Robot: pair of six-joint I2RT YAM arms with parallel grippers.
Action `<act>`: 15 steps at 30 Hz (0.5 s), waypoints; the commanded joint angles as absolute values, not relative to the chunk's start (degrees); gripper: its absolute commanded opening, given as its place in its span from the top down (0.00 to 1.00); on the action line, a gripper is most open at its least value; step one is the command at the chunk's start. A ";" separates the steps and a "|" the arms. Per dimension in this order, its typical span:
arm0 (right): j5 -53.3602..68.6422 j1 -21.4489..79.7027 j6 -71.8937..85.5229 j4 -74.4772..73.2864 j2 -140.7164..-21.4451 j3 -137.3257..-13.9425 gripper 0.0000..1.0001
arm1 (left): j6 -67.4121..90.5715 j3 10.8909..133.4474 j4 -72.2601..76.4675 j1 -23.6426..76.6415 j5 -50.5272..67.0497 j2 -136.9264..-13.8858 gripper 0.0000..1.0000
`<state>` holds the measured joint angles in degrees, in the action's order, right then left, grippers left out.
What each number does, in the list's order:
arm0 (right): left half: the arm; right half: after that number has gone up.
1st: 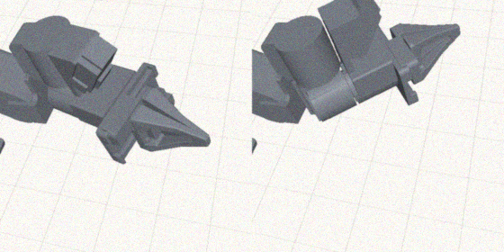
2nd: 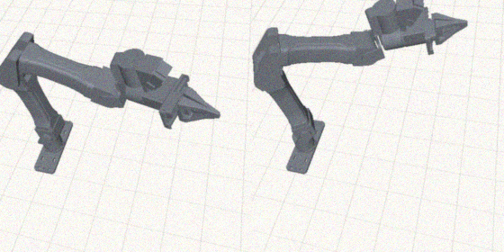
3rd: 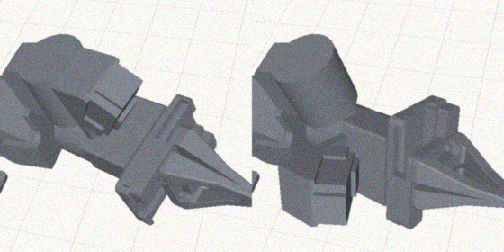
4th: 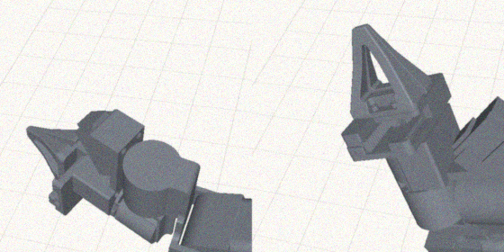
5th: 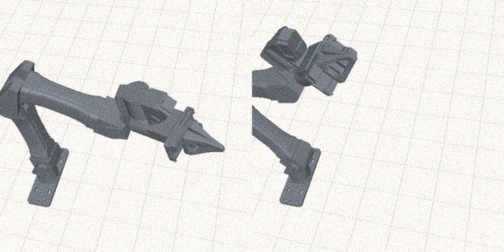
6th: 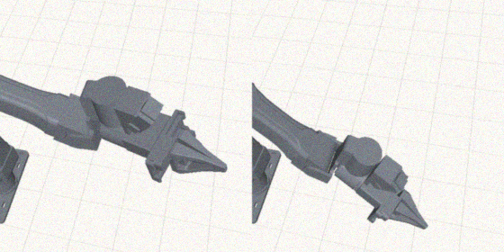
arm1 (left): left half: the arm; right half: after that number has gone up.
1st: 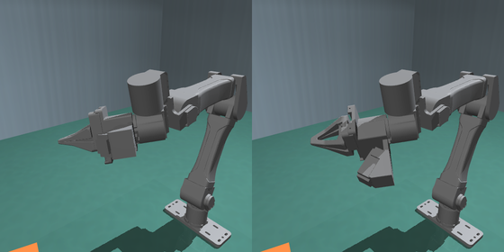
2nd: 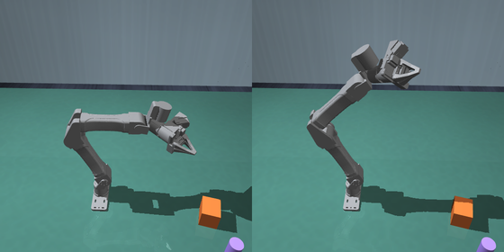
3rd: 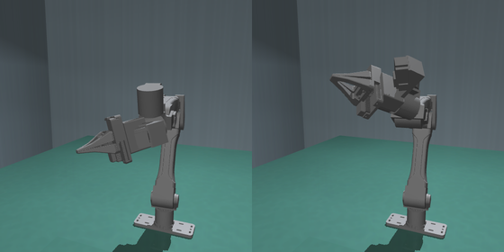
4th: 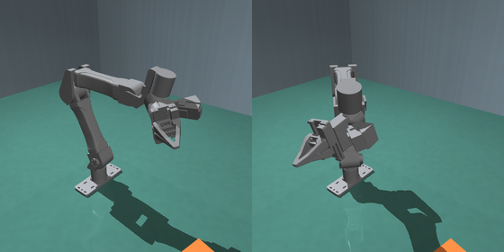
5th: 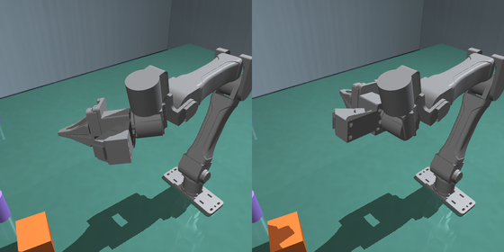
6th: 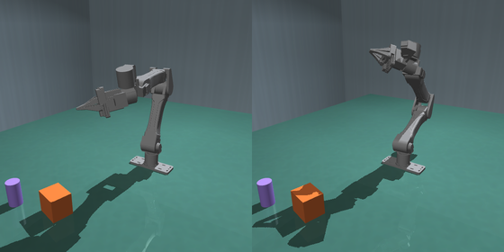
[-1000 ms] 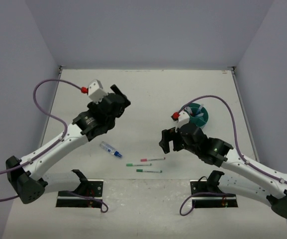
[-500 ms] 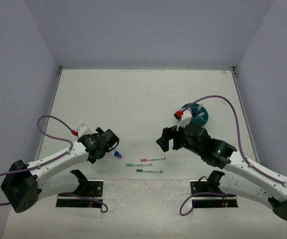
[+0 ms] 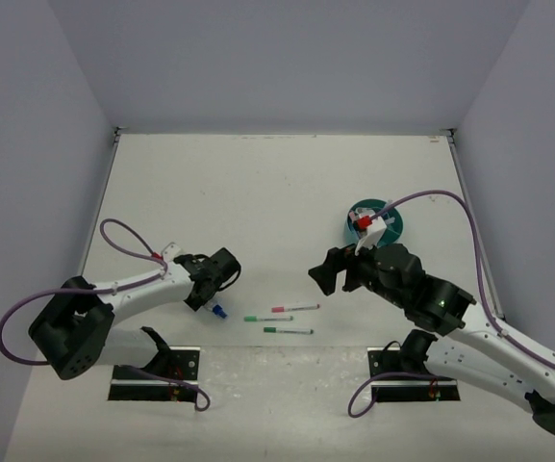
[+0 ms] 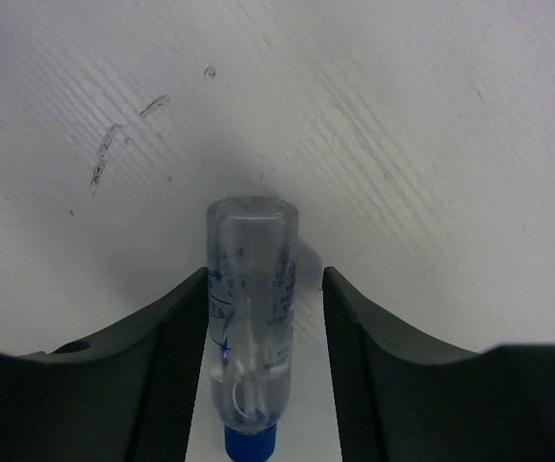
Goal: Sort the stationery into containers
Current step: Pick up the stationery from the center of the board.
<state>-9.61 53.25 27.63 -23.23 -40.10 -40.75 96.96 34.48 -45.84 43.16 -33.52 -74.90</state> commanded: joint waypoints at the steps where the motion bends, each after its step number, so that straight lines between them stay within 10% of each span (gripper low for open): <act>1: -9.25 53.53 28.00 -22.77 -39.43 -40.04 0.07 | 99.63 33.59 -42.13 42.45 -32.22 -77.37 0.52; 8: 3.04 53.53 30.30 -9.21 -34.04 -34.28 0.01 | 98.61 34.26 -40.95 42.45 -26.56 -77.43 1.00; 15: 7.08 53.66 39.04 12.07 -36.23 -23.14 0.17 | 105.19 40.98 -42.99 45.54 -21.78 -69.16 1.00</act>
